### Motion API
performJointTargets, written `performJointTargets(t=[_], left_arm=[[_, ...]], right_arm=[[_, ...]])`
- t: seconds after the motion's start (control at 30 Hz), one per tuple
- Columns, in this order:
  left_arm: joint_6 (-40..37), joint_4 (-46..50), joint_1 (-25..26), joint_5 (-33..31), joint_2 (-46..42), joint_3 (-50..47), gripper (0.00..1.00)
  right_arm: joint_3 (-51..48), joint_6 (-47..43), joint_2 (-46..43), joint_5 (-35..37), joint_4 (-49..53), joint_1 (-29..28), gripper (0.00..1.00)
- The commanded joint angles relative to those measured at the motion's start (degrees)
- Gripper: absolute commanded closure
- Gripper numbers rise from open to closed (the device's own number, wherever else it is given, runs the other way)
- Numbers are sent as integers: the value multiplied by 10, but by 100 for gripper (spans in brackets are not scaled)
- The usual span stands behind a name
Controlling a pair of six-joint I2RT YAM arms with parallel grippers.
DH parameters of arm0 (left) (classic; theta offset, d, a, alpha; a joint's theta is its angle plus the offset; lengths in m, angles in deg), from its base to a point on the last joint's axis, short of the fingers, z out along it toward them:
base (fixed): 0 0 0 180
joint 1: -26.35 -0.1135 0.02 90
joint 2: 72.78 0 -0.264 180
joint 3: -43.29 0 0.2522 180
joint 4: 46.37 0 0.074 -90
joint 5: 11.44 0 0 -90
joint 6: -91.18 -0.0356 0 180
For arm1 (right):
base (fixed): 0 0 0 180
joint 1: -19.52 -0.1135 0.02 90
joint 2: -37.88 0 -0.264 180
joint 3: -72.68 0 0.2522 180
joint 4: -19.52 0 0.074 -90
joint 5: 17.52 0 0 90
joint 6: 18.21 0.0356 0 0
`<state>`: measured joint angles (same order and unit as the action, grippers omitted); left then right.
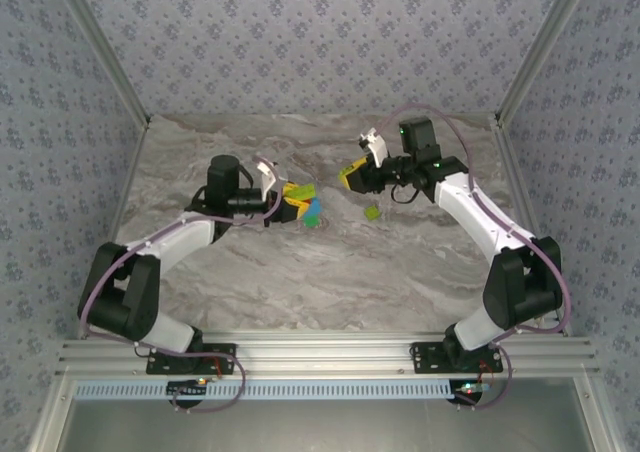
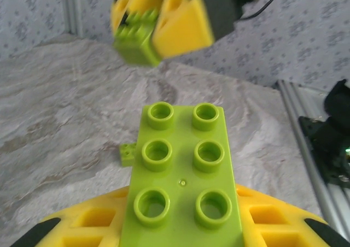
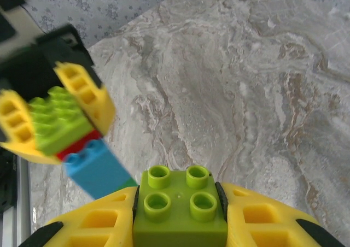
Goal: Assemble a carrot with lego
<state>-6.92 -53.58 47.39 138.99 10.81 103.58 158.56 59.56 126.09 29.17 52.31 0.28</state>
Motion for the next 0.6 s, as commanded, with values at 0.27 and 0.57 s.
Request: performJointTargets(t=[0.27, 0.57], left_arm=[[-11, -56, 2, 42, 19, -77, 100], [-4, -120, 7, 22, 58, -108, 100]], right_arm=[[-32, 21, -17, -19, -40, 2, 74], [-33, 19, -14, -20, -33, -7, 74]])
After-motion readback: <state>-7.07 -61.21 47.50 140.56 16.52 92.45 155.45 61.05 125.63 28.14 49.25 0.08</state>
